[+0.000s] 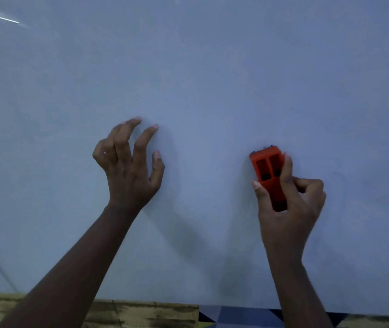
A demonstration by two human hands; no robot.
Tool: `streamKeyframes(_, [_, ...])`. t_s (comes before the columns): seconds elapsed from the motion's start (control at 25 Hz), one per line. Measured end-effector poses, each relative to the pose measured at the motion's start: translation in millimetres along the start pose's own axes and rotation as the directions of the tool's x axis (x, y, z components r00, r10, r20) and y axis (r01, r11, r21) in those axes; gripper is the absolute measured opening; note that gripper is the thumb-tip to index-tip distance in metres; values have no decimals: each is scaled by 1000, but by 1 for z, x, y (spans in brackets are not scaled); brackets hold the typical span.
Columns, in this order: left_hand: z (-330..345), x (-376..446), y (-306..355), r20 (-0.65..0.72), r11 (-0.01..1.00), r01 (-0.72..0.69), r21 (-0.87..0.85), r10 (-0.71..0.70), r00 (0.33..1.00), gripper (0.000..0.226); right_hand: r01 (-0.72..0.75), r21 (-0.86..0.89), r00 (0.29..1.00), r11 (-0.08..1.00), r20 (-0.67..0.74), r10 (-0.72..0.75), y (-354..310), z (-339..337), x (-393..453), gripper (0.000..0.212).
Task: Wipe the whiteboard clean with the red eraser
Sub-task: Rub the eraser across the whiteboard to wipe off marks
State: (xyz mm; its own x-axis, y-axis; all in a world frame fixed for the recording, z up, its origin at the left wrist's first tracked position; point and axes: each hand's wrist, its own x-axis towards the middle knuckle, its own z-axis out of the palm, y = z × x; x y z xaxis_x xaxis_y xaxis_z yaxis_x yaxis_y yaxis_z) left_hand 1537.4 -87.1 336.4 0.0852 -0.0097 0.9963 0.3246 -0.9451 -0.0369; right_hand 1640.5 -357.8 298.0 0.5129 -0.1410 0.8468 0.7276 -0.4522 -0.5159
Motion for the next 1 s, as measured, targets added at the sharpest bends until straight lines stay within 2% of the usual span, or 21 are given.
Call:
streamKeyframes(0.16, [11, 3, 11, -4, 1000, -2, 21, 2, 1000, 54, 29, 62, 1000, 998, 5, -30, 1, -1, 1, 71])
streamKeyframes(0.32, [14, -2, 10, -4, 1000, -1, 30, 1, 1000, 56, 47, 6, 998, 999, -31, -46, -8, 11, -10, 65])
streamKeyframes(0.4, [14, -2, 9, -13, 999, -5, 33, 6, 1000, 56, 136, -50, 991, 989, 22, -135, -19, 31, -34, 62])
streamKeyframes(0.48, [15, -3, 10, -16, 1000, -7, 29, 8, 1000, 56, 294, -140, 953, 946, 119, -279, -30, 54, -70, 62])
streamKeyframes(0.56, [15, -4, 9, -10, 1000, -8, 26, 8, 1000, 57, 423, -212, 903, 881, 174, -392, -36, 71, -99, 75])
streamKeyframes(0.6, [14, -4, 8, -7, 1000, -8, 30, 8, 1000, 57, 465, -210, 883, 860, 187, -431, -37, 73, -100, 77])
streamKeyframes(0.68, [14, -3, 8, -4, 1000, -1, 31, 1, 1000, 57, 496, -157, 865, 854, 173, -471, -42, 71, -81, 68])
streamKeyframes(0.76, [14, -3, 10, -12, 1000, 2, 28, -1, 1000, 56, 436, -122, 898, 892, 122, -422, -51, 60, -48, 57])
streamKeyframes(0.88, [15, -4, 10, -14, 1000, -3, 20, 3, 1000, 56, 250, -98, 966, 963, -39, -255, -53, 37, 20, 63])
streamKeyframes(1.0, [14, -5, 10, -15, 1000, 1, 13, -1, 1000, 55, 93, -51, 978, 994, -181, -101, -48, 14, 81, 69])
